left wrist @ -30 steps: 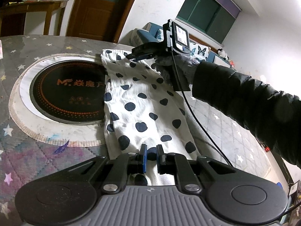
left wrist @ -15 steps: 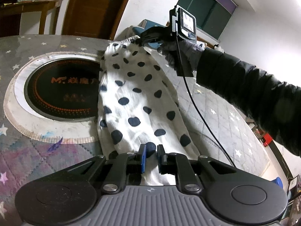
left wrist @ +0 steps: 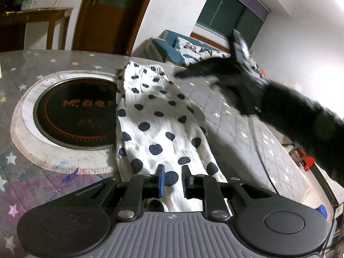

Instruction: Fold clothes

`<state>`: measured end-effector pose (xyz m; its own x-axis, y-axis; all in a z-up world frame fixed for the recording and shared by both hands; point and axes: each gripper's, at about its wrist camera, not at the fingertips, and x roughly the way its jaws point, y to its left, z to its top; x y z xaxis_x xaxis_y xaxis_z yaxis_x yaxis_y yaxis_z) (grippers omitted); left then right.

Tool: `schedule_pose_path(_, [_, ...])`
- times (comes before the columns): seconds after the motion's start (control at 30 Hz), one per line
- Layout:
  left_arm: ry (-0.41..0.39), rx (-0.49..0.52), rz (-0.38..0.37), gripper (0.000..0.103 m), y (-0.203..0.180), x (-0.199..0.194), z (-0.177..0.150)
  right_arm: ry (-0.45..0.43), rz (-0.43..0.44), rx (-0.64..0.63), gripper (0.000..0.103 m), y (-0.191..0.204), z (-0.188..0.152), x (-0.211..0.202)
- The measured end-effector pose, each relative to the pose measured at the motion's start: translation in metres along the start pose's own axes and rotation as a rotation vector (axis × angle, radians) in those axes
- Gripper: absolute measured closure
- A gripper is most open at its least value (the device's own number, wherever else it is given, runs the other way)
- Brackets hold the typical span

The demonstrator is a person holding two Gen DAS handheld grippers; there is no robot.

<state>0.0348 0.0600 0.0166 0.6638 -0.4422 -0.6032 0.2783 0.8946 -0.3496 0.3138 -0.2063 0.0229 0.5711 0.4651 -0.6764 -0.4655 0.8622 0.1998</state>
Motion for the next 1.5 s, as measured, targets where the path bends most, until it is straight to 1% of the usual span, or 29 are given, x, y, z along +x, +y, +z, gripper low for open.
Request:
schedule_pose_path(0.07, [-0.002, 0.002, 0.006, 0.085, -0.002, -0.001, -0.001, 0.015, 0.048, 0.04, 0.086, -0.005, -0.017, -0.016])
schedule_pose_path(0.17, [-0.006, 0.005, 0.014, 0.084, -0.004, -0.001, -0.002, 0.039, 0.124, 0.089, 0.082, -0.01, -0.048, -0.038])
schedule_pose_path(0.27, [-0.011, 0.011, 0.028, 0.084, -0.007, -0.001, -0.001, 0.058, 0.177, 0.118, 0.079, -0.011, -0.073, -0.047])
schedule_pose_path(0.37, [-0.017, 0.015, 0.049, 0.084, -0.01, 0.002, 0.002, 0.049, 0.215, 0.117, 0.079, -0.007, -0.088, -0.051])
schedule_pose_path(0.47, [-0.006, 0.019, 0.077, 0.084, -0.011, 0.007, 0.003, 0.029, 0.232, 0.107, 0.079, -0.003, -0.094, -0.053])
schedule_pose_path(0.53, [0.007, 0.022, 0.093, 0.084, -0.012, 0.012, 0.003, 0.026, 0.227, 0.1, 0.079, -0.001, -0.098, -0.05])
schedule_pose_path(0.57, [0.015, 0.025, 0.099, 0.084, -0.012, 0.014, 0.002, 0.023, 0.223, 0.094, 0.085, -0.001, -0.099, -0.049])
schedule_pose_path(0.6, [0.022, 0.03, 0.105, 0.084, -0.012, 0.017, 0.001, 0.016, 0.21, 0.083, 0.095, 0.0, -0.101, -0.051])
schedule_pose_path(0.67, [0.048, 0.04, 0.127, 0.084, -0.012, 0.022, -0.003, 0.003, 0.186, 0.059, 0.099, 0.003, -0.104, -0.056])
schedule_pose_path(0.7, [0.06, 0.047, 0.137, 0.085, -0.012, 0.025, -0.005, -0.006, 0.171, 0.041, 0.099, 0.005, -0.104, -0.06])
schedule_pose_path(0.77, [0.08, 0.058, 0.152, 0.085, -0.011, 0.029, -0.009, -0.018, 0.129, -0.006, 0.099, 0.01, -0.105, -0.069])
schedule_pose_path(0.87, [0.094, 0.065, 0.162, 0.085, -0.008, 0.032, -0.013, -0.007, 0.069, -0.072, 0.098, 0.014, -0.107, -0.073])
schedule_pose_path(0.93, [0.095, 0.068, 0.163, 0.085, -0.007, 0.032, -0.013, 0.0, 0.058, -0.068, 0.094, 0.013, -0.109, -0.071])
schedule_pose_path(0.97, [0.094, 0.072, 0.162, 0.085, -0.007, 0.03, -0.013, -0.01, 0.048, -0.065, 0.091, 0.012, -0.109, -0.073])
schedule_pose_path(1.03, [0.096, 0.084, 0.159, 0.085, -0.008, 0.026, -0.013, -0.038, 0.033, -0.071, 0.09, 0.013, -0.105, -0.079])
schedule_pose_path(1.07, [0.095, 0.091, 0.156, 0.085, -0.009, 0.023, -0.013, -0.05, 0.029, -0.075, 0.087, 0.015, -0.103, -0.081])
schedule_pose_path(1.27, [0.043, 0.098, 0.128, 0.085, -0.018, 0.012, -0.007, -0.076, 0.067, -0.099, 0.087, 0.032, -0.079, -0.071])
schedule_pose_path(1.33, [0.044, 0.091, 0.12, 0.085, -0.018, 0.015, -0.007, -0.082, 0.077, -0.104, 0.087, 0.037, -0.071, -0.066])
schedule_pose_path(1.43, [0.074, 0.082, 0.12, 0.085, -0.012, 0.023, -0.012, -0.048, 0.064, -0.087, 0.087, 0.037, -0.067, -0.041])
schedule_pose_path(1.5, [0.093, 0.071, 0.123, 0.085, -0.007, 0.024, -0.017, -0.01, 0.037, -0.075, 0.087, 0.034, -0.066, -0.023])
